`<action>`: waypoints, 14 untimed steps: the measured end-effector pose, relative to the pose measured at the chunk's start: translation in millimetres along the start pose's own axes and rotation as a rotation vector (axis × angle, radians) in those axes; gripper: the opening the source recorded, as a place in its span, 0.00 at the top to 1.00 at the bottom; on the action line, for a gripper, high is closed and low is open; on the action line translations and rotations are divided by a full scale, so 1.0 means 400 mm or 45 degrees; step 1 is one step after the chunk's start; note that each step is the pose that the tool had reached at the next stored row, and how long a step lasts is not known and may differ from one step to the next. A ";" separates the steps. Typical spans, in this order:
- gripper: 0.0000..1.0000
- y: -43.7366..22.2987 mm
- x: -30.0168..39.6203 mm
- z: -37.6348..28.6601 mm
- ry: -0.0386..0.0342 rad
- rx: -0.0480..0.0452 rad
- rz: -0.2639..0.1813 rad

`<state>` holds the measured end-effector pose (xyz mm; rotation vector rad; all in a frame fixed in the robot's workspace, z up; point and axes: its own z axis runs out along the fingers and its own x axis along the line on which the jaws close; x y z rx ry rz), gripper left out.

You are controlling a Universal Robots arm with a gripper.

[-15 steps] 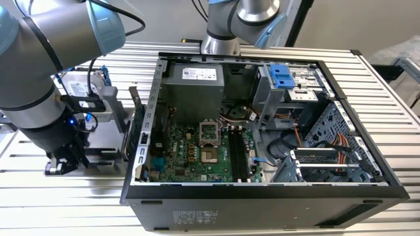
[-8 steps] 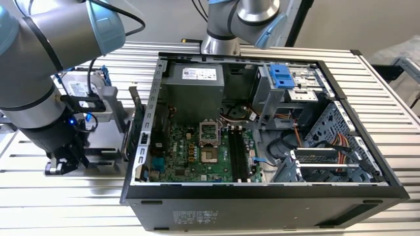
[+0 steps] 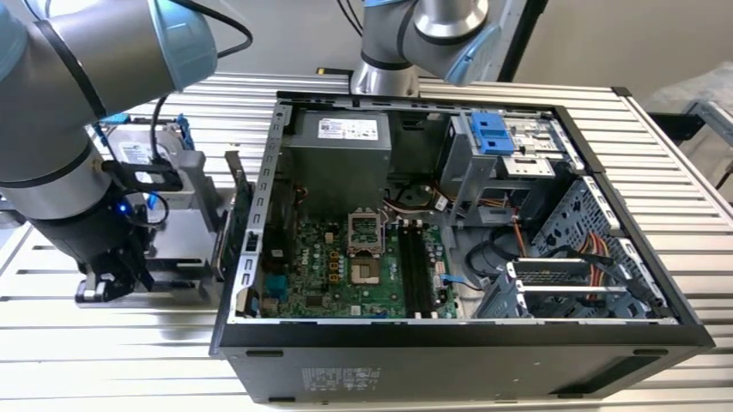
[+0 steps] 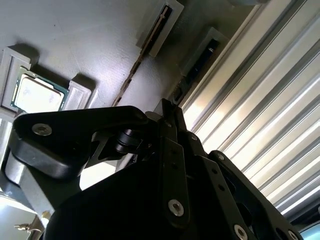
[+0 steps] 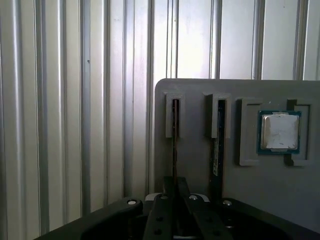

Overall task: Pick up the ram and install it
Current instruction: 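Pick up the ram and move it above insertion slot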

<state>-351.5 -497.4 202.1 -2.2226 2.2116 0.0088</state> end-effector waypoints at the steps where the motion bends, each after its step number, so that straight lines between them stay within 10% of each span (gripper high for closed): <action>1: 1.00 0.000 0.000 -0.002 -0.0001 0.000 0.000; 14: 1.00 0.000 0.000 -0.019 -0.0001 0.000 0.000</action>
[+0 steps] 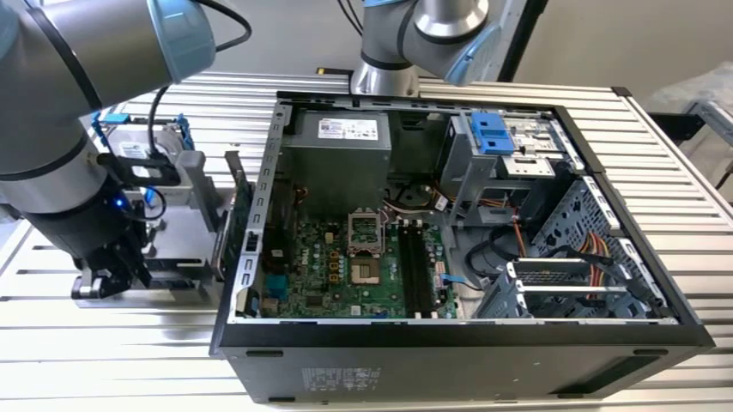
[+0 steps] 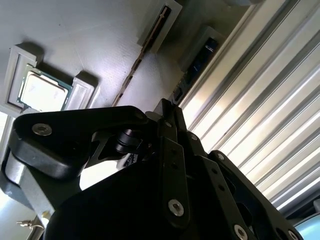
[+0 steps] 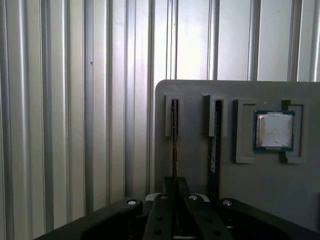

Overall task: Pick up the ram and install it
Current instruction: 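Pick up the ram and move it above insertion slot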

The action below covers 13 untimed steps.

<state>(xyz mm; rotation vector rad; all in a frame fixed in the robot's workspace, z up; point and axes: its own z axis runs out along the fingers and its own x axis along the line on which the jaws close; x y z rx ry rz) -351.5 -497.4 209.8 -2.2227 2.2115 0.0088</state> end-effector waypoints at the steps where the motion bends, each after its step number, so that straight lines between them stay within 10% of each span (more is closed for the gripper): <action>1: 1.00 0.000 0.000 -0.001 0.0000 0.000 0.000; 13: 1.00 0.000 0.000 -0.012 0.0002 0.000 0.000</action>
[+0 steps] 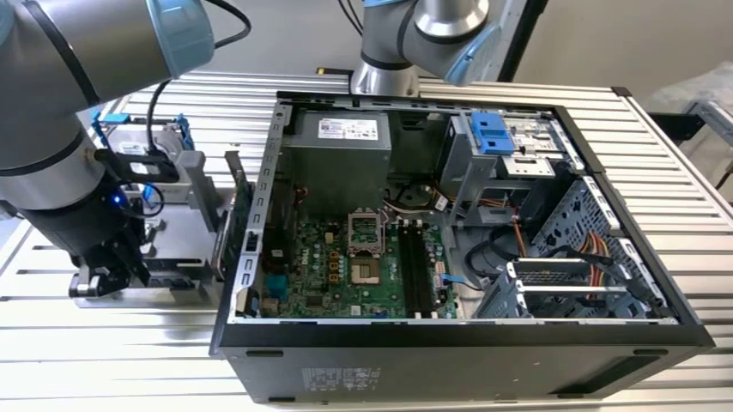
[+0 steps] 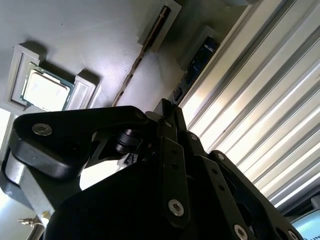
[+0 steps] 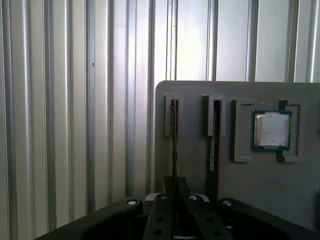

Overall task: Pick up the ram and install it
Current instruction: 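Pick up the ram and move it above insertion slot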

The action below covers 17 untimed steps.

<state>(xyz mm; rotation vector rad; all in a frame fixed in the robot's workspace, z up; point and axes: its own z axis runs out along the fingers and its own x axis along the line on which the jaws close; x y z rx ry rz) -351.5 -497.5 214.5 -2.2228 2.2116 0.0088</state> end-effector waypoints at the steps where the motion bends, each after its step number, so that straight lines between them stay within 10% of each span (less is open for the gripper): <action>1: 1.00 0.000 0.000 -0.001 -0.0002 0.000 0.000; 17: 1.00 0.000 0.000 -0.033 -0.0001 0.000 0.000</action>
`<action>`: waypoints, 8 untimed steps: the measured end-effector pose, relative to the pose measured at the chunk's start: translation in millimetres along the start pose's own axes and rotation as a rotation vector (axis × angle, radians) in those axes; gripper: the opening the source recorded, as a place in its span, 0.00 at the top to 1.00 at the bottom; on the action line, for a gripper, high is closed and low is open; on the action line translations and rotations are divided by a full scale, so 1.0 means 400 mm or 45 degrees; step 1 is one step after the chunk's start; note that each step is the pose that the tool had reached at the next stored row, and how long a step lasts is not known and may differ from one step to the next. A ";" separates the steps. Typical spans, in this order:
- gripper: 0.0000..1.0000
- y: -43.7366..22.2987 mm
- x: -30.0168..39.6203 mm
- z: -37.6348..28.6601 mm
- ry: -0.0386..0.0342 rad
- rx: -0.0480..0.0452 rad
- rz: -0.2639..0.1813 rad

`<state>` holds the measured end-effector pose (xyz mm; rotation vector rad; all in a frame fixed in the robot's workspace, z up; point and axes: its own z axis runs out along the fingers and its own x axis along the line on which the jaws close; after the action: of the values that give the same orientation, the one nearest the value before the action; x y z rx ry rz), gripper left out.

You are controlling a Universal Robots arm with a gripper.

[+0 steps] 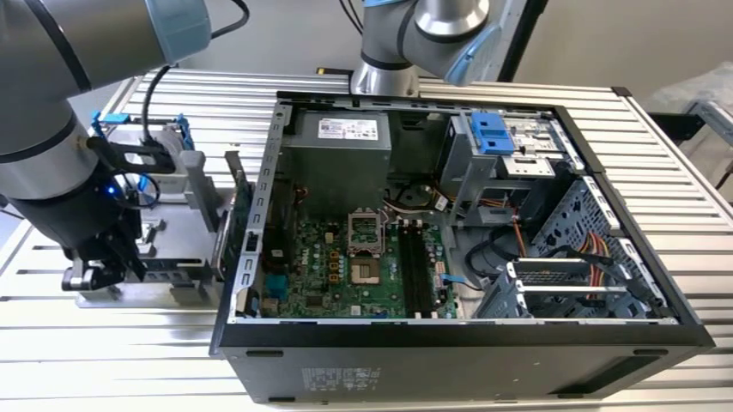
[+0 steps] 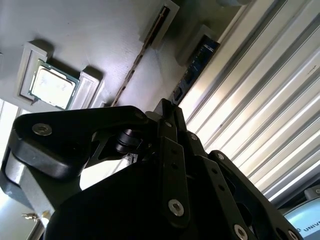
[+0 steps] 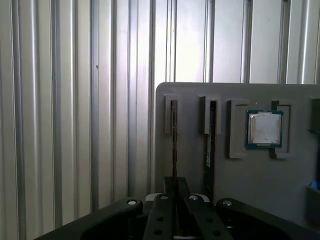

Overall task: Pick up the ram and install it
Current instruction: 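Pick up the ram and move it above insertion slot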

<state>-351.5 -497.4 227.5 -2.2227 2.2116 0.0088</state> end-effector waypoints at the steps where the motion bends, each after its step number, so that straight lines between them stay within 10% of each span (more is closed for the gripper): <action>1: 1.00 0.000 0.000 -0.002 0.0000 0.000 0.000; 8: 1.00 0.000 0.000 -0.014 -0.0001 0.000 0.000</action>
<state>-351.5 -497.4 233.0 -2.2227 2.2115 0.0088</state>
